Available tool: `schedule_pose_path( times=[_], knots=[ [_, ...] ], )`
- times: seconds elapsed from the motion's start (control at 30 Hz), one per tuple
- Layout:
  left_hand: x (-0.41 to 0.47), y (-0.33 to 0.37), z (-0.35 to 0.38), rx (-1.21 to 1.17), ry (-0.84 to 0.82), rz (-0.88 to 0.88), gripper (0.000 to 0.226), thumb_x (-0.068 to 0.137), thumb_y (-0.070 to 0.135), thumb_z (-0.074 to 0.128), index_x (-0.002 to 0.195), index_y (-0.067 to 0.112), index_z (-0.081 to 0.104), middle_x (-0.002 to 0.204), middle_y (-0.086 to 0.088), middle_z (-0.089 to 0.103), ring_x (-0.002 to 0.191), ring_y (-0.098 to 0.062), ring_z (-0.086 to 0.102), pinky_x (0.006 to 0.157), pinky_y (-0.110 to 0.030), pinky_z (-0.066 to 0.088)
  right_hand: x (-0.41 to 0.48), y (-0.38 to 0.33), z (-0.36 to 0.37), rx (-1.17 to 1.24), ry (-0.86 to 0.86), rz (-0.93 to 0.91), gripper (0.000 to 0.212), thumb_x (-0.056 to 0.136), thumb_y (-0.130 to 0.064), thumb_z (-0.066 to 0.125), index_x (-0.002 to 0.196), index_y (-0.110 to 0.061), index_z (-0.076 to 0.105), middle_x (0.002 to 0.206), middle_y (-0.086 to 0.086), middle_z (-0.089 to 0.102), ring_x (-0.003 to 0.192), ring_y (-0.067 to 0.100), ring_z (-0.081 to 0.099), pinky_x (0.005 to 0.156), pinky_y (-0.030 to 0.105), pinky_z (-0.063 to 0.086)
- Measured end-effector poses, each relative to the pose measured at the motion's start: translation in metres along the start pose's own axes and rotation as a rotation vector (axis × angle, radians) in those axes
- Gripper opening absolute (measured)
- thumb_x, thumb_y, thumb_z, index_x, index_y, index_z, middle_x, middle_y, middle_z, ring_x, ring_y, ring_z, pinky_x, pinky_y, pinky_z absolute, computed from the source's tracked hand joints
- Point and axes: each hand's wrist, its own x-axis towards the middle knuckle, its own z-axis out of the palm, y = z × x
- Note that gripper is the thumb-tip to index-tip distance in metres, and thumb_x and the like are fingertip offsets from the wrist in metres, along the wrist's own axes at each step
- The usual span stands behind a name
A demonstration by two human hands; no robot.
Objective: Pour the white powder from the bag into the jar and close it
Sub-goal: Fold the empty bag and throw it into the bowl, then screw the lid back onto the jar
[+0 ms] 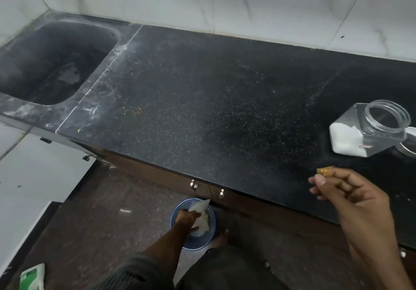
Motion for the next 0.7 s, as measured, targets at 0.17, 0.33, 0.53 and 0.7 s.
schedule_pose_path(
  times=[0.17,0.33,0.53,0.7],
  knots=[
    [0.004,0.022,-0.015,-0.329,0.428,0.098,0.034,0.095,0.016,0.060,0.122,-0.003,0.055,0.121,-0.017,0.063,0.108,-0.034,0.061,0.098,-0.049,0.050,0.015,-0.001,0.008,0.005,0.003,-0.005,0.027,0.070,-0.031,0.071,0.091,-0.014,0.071,0.083,0.006,0.076,0.069,0.009,0.068,0.065,0.014,0.055],
    [-0.038,0.106,-0.056,-0.662,0.872,0.427,0.030,0.096,0.009,0.056,0.123,-0.004,0.058,0.104,-0.014,0.052,0.106,-0.037,0.059,0.095,-0.037,0.043,0.032,-0.001,0.018,0.017,-0.003,-0.003,0.018,0.074,-0.023,0.070,0.091,-0.015,0.070,0.083,0.008,0.076,0.069,0.010,0.068,0.064,0.014,0.054],
    [-0.102,0.207,-0.098,-0.833,1.062,0.866,0.035,0.092,0.016,0.054,0.118,-0.007,0.056,0.106,-0.012,0.046,0.094,-0.017,0.045,0.084,-0.010,0.034,0.046,-0.009,0.032,0.002,-0.049,-0.017,0.017,0.078,-0.019,0.070,0.093,-0.012,0.071,0.084,0.009,0.075,0.071,0.013,0.069,0.066,0.015,0.054],
    [-0.160,0.258,-0.064,-0.631,0.715,1.247,0.020,0.095,0.016,0.056,0.113,0.008,0.053,0.110,-0.008,0.051,0.095,-0.002,0.049,0.084,-0.013,0.039,0.051,-0.015,0.028,0.015,-0.030,-0.044,0.018,0.076,-0.019,0.073,0.093,-0.012,0.072,0.083,0.011,0.075,0.072,0.015,0.069,0.066,0.015,0.053]
  ],
)
